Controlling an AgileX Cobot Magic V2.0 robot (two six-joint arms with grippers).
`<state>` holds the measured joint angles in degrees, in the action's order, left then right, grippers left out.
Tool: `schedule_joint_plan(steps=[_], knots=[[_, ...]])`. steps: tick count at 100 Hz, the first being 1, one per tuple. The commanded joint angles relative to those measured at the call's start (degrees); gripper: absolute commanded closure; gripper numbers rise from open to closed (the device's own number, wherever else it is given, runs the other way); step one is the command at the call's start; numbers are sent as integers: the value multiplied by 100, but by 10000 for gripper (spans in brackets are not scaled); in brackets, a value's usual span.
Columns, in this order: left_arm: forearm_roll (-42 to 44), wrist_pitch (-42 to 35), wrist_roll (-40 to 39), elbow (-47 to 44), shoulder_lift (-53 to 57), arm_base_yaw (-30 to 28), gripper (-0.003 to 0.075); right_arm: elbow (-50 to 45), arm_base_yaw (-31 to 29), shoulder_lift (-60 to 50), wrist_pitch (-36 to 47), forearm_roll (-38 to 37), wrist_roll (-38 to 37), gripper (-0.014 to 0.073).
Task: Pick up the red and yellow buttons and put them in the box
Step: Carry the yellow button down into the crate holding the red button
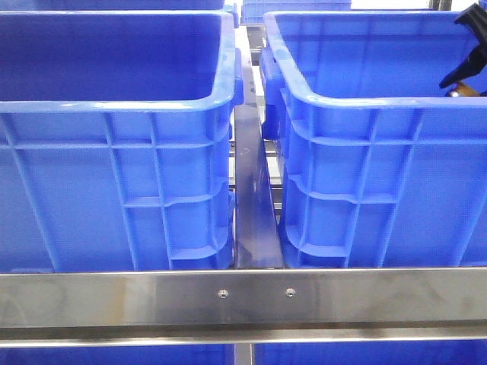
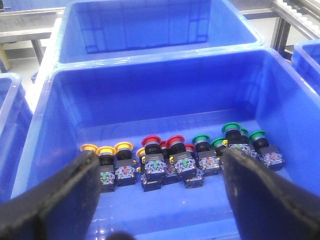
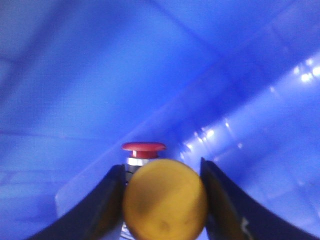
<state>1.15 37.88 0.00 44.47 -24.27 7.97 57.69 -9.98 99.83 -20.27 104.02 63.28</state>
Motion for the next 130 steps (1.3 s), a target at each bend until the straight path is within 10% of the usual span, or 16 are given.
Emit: schedule_joint_plan(steps=[1, 95, 130], knots=[[1, -491, -56, 138, -60, -10, 227, 205, -42, -162, -304, 175, -13, 505], [1, -491, -56, 138, -60, -10, 227, 718, -42, 224, -78, 175, -19, 498], [1, -491, -56, 138, -60, -10, 227, 718, -135, 266, -59, 175, -19, 214]])
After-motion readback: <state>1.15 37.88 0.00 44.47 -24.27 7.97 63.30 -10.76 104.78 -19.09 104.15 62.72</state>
